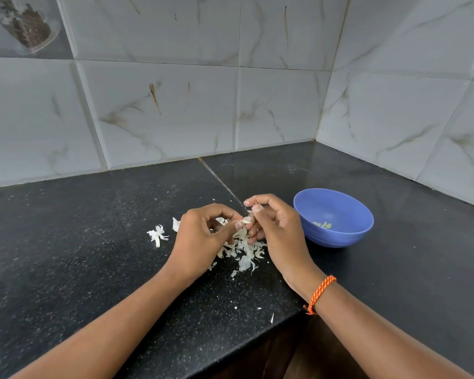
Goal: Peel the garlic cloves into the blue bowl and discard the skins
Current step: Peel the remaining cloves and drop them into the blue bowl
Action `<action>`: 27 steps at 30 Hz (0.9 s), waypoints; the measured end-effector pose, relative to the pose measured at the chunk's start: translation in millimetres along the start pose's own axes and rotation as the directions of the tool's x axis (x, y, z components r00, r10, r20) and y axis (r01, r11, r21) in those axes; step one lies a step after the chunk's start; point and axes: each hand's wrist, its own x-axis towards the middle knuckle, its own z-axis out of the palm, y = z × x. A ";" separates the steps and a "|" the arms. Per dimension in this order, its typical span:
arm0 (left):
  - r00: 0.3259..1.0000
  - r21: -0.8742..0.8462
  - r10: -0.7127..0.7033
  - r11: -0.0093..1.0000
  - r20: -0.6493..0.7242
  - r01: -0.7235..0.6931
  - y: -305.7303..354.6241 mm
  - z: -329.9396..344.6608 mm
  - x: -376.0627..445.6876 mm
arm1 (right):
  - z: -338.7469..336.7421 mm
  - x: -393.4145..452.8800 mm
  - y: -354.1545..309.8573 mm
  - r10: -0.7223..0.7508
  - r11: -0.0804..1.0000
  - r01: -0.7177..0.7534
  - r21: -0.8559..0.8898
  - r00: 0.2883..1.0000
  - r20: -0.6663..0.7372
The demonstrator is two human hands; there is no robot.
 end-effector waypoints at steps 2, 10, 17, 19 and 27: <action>1.000 -0.017 -0.010 1.000 -0.021 0.010 0.9 -1.6 0.5 | -1.7 0.3 0.9 -0.051 0.994 0.049 -0.094 0.999 -0.018; 0.998 0.008 -0.028 1.000 -0.053 0.029 0.1 -5.7 2.1 | -2.6 -2.1 -1.4 -0.074 0.984 0.075 -0.159 0.997 0.010; 0.996 -0.186 -0.085 0.979 -0.017 0.080 5.3 -4.3 0.2 | 0.8 -6.9 -8.5 -0.149 0.967 0.142 -0.213 0.989 -0.017; 0.991 -0.284 -0.135 0.951 -0.013 0.126 6.2 -3.8 -0.1 | 0.8 -6.7 -10.0 -0.162 0.963 0.155 -0.219 0.987 -0.013; 0.983 -0.399 -0.183 0.901 -0.001 0.167 9.4 0.0 -1.0 | 6.5 -11.1 -2.6 -0.293 0.828 0.248 -0.504 0.956 -0.011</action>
